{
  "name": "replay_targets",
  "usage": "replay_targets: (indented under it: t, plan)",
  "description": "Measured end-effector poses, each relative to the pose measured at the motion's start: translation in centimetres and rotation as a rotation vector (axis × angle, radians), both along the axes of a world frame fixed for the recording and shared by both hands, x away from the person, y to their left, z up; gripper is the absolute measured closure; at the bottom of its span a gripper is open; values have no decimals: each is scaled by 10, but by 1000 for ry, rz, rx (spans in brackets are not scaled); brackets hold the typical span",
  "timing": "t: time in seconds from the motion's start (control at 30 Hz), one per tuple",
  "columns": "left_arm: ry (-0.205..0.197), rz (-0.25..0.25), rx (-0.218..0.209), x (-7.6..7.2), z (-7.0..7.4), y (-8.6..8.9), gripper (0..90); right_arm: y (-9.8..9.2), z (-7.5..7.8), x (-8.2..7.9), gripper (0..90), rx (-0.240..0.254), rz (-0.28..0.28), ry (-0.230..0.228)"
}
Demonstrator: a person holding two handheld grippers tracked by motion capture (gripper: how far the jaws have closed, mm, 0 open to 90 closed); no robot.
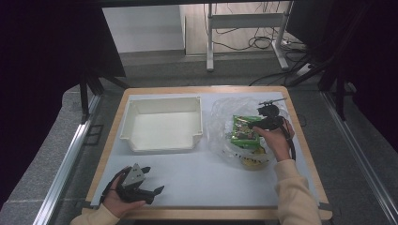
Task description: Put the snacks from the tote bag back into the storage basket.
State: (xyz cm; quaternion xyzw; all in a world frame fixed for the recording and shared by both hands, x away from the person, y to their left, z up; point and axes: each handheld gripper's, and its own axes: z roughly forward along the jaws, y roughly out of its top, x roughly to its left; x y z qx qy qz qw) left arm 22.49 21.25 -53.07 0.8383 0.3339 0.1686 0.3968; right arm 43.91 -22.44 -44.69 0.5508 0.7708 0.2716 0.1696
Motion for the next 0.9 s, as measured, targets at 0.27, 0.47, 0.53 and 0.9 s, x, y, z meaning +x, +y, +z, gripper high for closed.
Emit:
replay_targets:
  t: [0.27, 0.47, 0.53, 0.9]
  plan:
    - [-10, 15, -8, -1, 2, 3, 145, -7, -9, 8, 426, 1, -37, 40]
    - [-8, 17, -5, 0, 2, 2, 144, -8, -15, 12, 436, -1, -46, 60]
    - [-8, 17, -5, -1, 2, 2, 144, -9, -17, 13, 444, -5, -54, 70]
    - [-7, 17, -3, -1, 1, 2, 144, -13, -26, 19, 515, -26, -90, 107]
